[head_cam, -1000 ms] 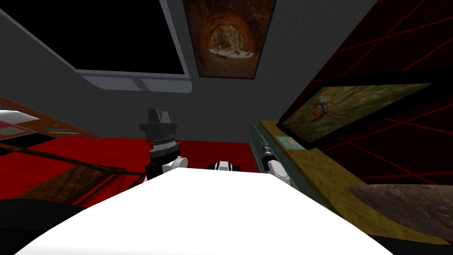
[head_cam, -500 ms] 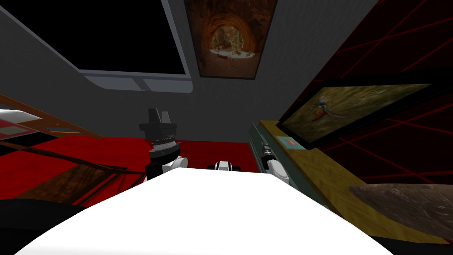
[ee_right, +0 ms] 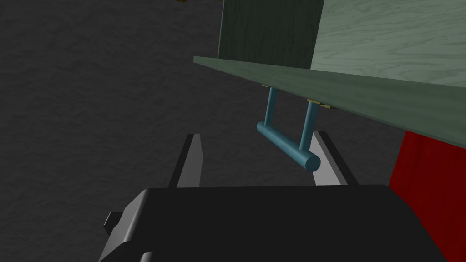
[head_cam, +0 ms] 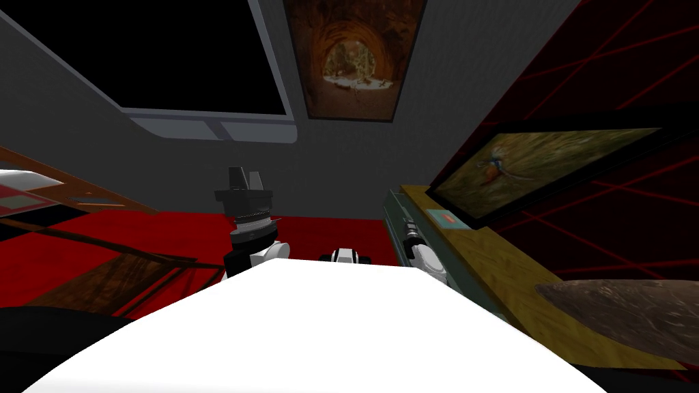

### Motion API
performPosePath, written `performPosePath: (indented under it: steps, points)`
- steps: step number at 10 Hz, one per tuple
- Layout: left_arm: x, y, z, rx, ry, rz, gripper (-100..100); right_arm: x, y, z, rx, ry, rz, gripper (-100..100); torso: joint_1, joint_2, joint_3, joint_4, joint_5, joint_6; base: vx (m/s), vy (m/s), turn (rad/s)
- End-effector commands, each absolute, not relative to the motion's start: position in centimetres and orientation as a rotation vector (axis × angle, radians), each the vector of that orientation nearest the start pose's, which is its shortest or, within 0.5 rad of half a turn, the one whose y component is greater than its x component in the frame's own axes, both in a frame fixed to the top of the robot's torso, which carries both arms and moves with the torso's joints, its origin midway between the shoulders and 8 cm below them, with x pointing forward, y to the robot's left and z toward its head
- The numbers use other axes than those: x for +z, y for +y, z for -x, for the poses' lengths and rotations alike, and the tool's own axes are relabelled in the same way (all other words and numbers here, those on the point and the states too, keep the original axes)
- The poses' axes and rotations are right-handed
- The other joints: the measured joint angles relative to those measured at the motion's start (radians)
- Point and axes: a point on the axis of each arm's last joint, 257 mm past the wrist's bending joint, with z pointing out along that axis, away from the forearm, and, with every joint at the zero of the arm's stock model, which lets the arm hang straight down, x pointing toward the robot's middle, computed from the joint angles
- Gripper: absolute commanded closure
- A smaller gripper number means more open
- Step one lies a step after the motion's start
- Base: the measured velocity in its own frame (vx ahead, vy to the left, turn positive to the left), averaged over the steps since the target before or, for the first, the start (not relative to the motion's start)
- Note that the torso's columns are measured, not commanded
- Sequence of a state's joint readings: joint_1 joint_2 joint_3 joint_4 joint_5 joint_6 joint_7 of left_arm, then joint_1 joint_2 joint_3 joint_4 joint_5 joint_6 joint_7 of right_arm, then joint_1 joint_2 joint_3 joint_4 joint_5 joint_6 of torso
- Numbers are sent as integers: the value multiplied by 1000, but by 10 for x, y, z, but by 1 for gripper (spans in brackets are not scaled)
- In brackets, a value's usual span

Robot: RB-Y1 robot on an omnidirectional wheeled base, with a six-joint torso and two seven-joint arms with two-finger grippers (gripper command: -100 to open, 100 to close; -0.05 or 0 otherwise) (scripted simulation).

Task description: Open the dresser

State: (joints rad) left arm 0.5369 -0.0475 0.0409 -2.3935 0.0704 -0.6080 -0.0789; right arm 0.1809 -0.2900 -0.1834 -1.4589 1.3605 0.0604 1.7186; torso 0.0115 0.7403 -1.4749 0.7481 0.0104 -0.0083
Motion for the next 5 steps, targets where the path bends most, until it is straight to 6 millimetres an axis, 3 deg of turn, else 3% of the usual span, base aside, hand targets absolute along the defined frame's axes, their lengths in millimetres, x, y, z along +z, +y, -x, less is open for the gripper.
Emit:
performPosePath:
  steps: [1, 5]
  points:
    - [81, 300, -291, -1247, 418, 546, 0, -310, -459, -457, -1510, 1492, 1412, 100, 0, 0, 0, -1, 0, 2, 0, 6, 9]
    - [81, 300, -291, -1247, 418, 546, 0, -315, -456, -460, -1514, 1514, 1430, 100, -1, 2, 1, 0, 0, 2, -15, 8, 1]
